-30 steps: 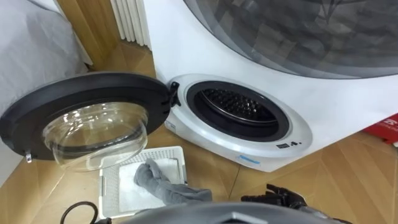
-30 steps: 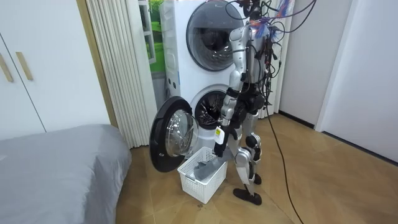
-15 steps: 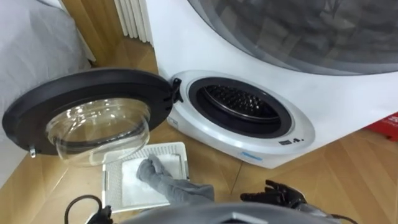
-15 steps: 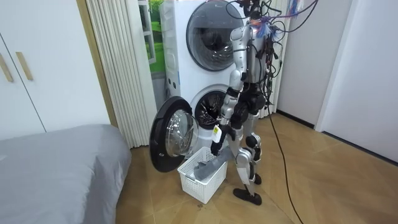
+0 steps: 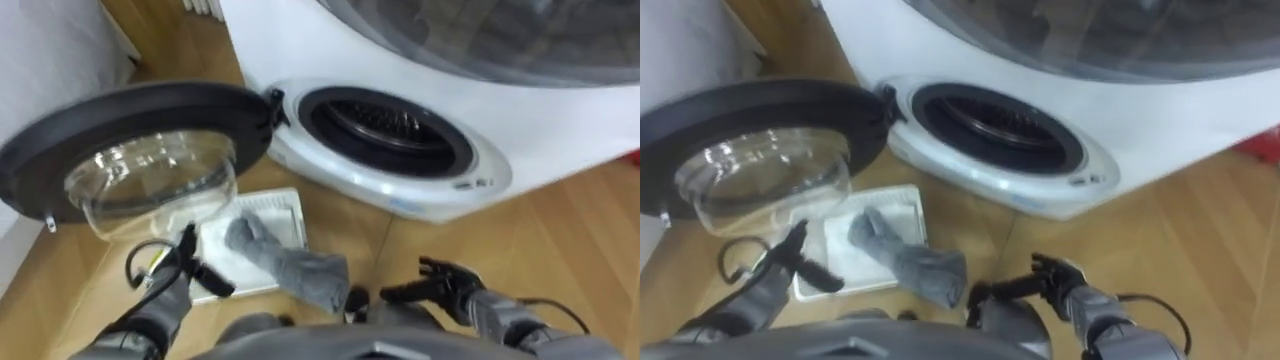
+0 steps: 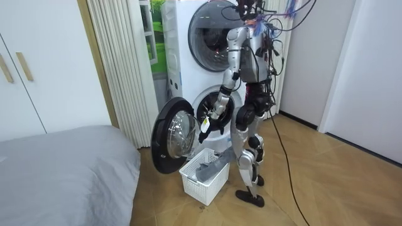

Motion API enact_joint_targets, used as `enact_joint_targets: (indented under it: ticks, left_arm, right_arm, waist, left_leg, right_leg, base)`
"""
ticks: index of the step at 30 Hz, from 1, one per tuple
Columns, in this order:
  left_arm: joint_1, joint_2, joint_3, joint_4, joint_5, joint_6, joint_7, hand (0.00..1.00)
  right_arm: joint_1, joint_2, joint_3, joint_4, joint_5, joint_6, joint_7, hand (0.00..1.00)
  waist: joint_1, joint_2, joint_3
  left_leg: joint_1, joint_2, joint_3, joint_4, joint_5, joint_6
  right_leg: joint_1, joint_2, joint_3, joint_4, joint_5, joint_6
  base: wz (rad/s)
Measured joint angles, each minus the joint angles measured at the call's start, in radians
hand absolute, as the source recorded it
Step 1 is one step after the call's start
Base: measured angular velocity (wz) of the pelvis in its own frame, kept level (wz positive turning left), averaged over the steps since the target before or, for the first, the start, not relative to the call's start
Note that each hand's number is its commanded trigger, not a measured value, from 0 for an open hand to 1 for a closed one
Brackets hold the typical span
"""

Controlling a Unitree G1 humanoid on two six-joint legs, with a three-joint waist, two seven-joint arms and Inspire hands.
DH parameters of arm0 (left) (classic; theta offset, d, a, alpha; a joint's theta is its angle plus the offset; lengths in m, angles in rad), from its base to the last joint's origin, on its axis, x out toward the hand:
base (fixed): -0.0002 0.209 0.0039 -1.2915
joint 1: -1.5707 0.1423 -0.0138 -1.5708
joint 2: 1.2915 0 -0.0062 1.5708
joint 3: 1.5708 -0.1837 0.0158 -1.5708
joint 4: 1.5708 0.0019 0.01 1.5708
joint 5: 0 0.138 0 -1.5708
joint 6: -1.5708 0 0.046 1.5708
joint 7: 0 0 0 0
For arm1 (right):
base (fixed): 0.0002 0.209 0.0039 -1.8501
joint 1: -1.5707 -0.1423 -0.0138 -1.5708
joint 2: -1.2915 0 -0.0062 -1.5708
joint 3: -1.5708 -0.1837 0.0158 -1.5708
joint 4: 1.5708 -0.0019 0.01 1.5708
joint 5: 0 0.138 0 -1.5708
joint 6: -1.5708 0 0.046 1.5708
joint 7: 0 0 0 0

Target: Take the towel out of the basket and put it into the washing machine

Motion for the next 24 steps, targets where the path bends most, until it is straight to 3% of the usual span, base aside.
enact_joint_targets:
  ticks: [3,5,8,12,16,19,24]
  left_arm:
    - [-0.06,-0.02,-0.013,0.039,0.011,-0.021,0.0,0.0]
    - [-0.136,-0.019,-0.053,0.07,0.008,-0.022,0.0,0.0]
    - [-0.228,-0.015,-0.118,0.073,0.009,-0.023,-0.001,0.0]
    - [-0.31,0.001,-0.17,0.071,0.009,-0.036,-0.005,0.0]
    - [-0.401,0.04,-0.19,0.07,0.011,-0.047,0.013,0.0]
    - [-0.44,0.052,-0.208,0.069,0.01,-0.048,0.026,0.0]
    - [-0.473,0.062,-0.253,0.064,0.025,-0.057,0.071,0.0]
  right_arm:
    - [-0.05,0.0,0.007,0.0,-0.038,-0.007,-0.015,0.0]
    - [-0.103,0.0,0.03,-0.004,-0.038,-0.008,-0.035,0.0]
    - [-0.159,-0.002,0.058,-0.012,-0.039,-0.008,-0.042,0.0]
    - [-0.216,-0.005,0.068,-0.03,-0.031,-0.009,-0.039,0.0]
    - [-0.255,-0.009,0.095,-0.085,0.054,-0.011,-0.035,0.0]
    - [-0.281,-0.024,0.117,-0.087,0.14,-0.013,-0.015,0.0]
    - [-0.312,-0.031,0.138,-0.098,0.281,-0.059,0.005,0.0]
  waist:
    - [-0.002,-0.013,0.0134]
    - [-0.004,-0.02,0.035]
    - [-0.005,-0.02,0.0494]
    - [-0.013,-0.024,0.0556]
    - [-0.026,-0.041,0.0706]
    - [-0.039,-0.042,0.071]
    - [-0.082,-0.044,0.071]
  left_leg:
    - [-0.102,-0.009,0.0,0.076,-0.001,0.0]
    - [-0.193,-0.005,-0.001,0.141,-0.006,0.009]
    - [-0.348,0.011,-0.003,0.271,-0.036,0.021]
    - [-0.504,0.022,0.0,0.406,-0.068,0.037]
    - [-0.686,0.049,-0.002,0.575,-0.145,0.048]
    - [-0.811,0.067,-0.012,0.698,-0.173,0.049]
    - [-0.976,0.078,-0.035,0.864,-0.204,0.047]
  right_leg:
    - [-0.099,-0.013,0.03,0.059,0.0,0.0]
    - [-0.191,-0.026,0.031,0.117,0.0,0.0]
    - [-0.327,-0.025,0.034,0.201,-0.004,-0.006]
    - [-0.483,-0.041,0.052,0.315,-0.016,-0.023]
    - [-0.669,-0.044,0.053,0.472,-0.05,-0.055]
    - [-0.784,-0.047,0.051,0.563,-0.067,-0.067]
    - [-0.942,-0.064,0.041,0.717,-0.093,-0.09]
  base:
    - [-0.13]
    - [0.0]
    - [0.0]
    - [-0.08]
    - [-0.07]
    - [-0.04]
    - [0.08]
